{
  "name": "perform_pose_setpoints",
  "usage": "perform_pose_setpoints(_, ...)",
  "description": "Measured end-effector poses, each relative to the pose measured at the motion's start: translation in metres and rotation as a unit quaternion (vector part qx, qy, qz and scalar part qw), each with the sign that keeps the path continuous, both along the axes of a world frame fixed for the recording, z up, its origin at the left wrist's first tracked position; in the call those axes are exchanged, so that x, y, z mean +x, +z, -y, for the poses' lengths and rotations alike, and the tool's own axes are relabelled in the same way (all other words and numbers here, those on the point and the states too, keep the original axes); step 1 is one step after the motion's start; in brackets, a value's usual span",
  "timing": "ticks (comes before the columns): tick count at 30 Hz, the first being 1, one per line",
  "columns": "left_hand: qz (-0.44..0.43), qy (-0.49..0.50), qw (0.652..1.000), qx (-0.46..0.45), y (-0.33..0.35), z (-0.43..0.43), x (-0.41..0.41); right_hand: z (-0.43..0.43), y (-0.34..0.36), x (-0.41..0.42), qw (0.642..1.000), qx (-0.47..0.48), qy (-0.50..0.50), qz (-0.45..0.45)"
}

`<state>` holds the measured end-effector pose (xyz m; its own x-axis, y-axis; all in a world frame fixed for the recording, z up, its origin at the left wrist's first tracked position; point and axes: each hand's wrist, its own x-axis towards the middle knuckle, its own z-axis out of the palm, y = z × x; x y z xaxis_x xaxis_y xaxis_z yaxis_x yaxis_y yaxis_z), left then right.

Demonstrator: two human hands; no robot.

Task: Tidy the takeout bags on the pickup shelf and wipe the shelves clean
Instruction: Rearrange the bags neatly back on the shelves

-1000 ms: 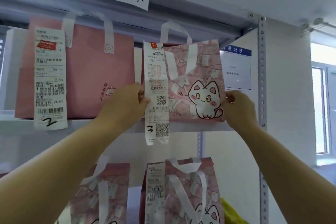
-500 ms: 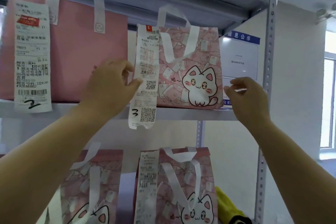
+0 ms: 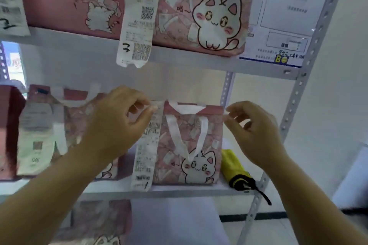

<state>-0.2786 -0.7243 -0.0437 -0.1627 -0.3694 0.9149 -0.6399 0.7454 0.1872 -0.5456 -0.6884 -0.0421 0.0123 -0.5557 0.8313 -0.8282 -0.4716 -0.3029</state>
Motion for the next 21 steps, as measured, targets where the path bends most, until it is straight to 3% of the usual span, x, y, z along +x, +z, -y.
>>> perform_pose_setpoints(4,-0.002,0.055,0.989,0.141,-0.060,0.018,-0.007,0.016,-0.051,-0.026,0.988,0.145,-0.047,-0.003)
perform_pose_setpoints(7,-0.028,0.099,0.954,0.281,-0.093,0.036,-0.008,0.034,-0.080,-0.044,0.958,0.266,-0.105,0.029)
perform_pose_setpoints(9,-0.025,0.131,0.939,0.318,-0.105,0.043,-0.012,0.044,-0.094,-0.049,0.942,0.308,-0.121,0.047)
perform_pose_setpoints(15,-0.012,0.179,0.915,0.362,-0.123,0.052,-0.027,0.059,-0.117,-0.041,0.930,0.351,-0.105,0.039)
perform_pose_setpoints(21,-0.019,0.175,0.896,0.408,-0.132,0.049,-0.030,0.061,-0.129,-0.035,0.945,0.315,-0.079,0.032)
